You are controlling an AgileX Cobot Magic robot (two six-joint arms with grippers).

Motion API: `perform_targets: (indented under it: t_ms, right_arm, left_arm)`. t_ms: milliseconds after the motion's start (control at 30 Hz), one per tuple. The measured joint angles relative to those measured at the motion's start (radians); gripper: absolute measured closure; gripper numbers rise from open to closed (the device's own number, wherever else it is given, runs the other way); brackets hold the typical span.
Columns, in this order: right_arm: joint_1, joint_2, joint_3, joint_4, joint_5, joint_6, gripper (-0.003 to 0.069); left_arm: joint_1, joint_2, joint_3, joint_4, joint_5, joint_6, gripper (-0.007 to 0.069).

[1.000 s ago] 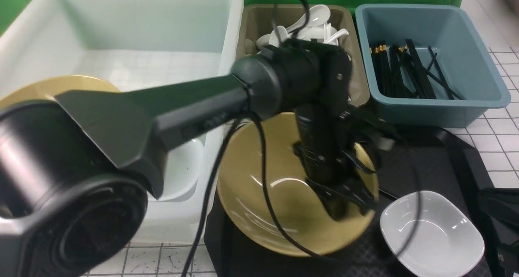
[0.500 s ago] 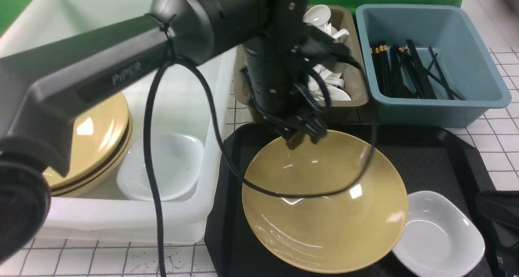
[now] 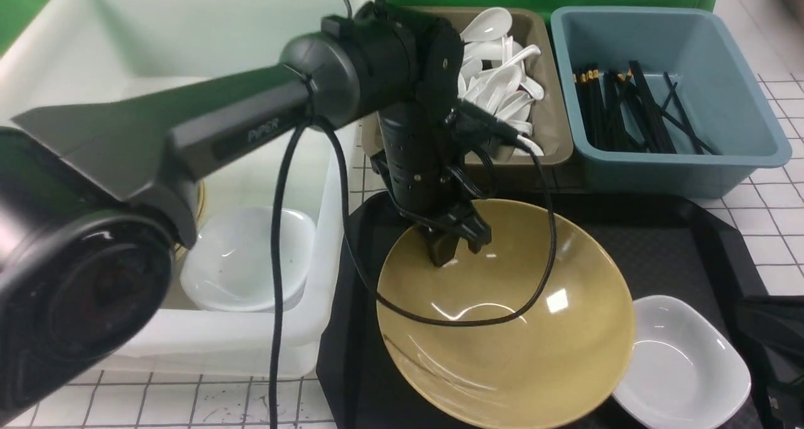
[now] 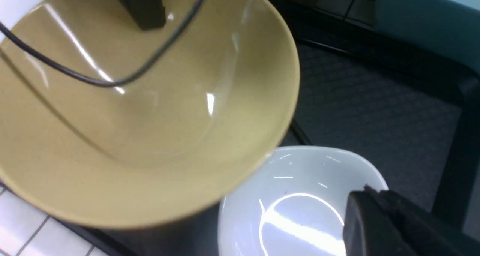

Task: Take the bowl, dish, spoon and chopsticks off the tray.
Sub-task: Use the left arm to grab the yellow noodle bowl on the left, then use the left arm to put the noodle bowl into the large storage box on the left

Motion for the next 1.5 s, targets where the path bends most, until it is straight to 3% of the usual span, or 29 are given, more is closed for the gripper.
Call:
perform_targets:
  t_ms: [200,367,567,667,833,933,1133,1233,1333,1500]
  right_arm:
    - [0.001,0.0,0.0,0.0,0.0,0.0,0.0584]
    - [0.001,0.0,0.0,0.001,0.0,0.0,0.0582]
    - [0.001,0.0,0.0,0.002,0.0,0.004,0.058]
    - [0.001,0.0,0.0,0.003,0.0,0.016,0.058]
    - [0.001,0.004,0.0,0.003,-0.001,0.038,0.0567]
    - [0.001,0.016,0.0,0.003,-0.004,0.063,0.0505]
    - [0.001,0.089,0.0,-0.016,0.012,0.161,0.028]
    - [0.001,0.154,0.0,-0.052,0.03,0.229,0.0183]
    - [0.001,0.246,-0.001,-0.103,0.04,0.285,0.0106]
    - [0.001,0.403,-0.043,-0.166,0.04,0.318,0.0079]
  left_arm:
    - [0.028,-0.112,-0.025,-0.068,0.003,0.026,0.0613]
    - [0.179,-0.321,-0.029,-0.142,-0.031,0.092,0.0615]
    - [0.53,-0.622,0.044,-0.166,0.003,0.028,0.0617]
    - [0.776,-0.765,0.239,-0.13,-0.027,-0.028,0.0616]
    - [0.953,-0.825,0.466,-0.131,-0.141,-0.065,0.0616]
    - [1.049,-0.821,0.629,-0.148,-0.298,-0.089,0.0616]
    - [1.068,-0.8,0.785,-0.138,-0.482,-0.107,0.061]
    - [1.068,-0.771,0.823,-0.118,-0.562,-0.107,0.0554]
    - [1.068,-0.745,0.832,-0.095,-0.586,-0.114,0.0429]
    - [1.068,-0.769,0.816,-0.108,-0.609,-0.162,0.019]
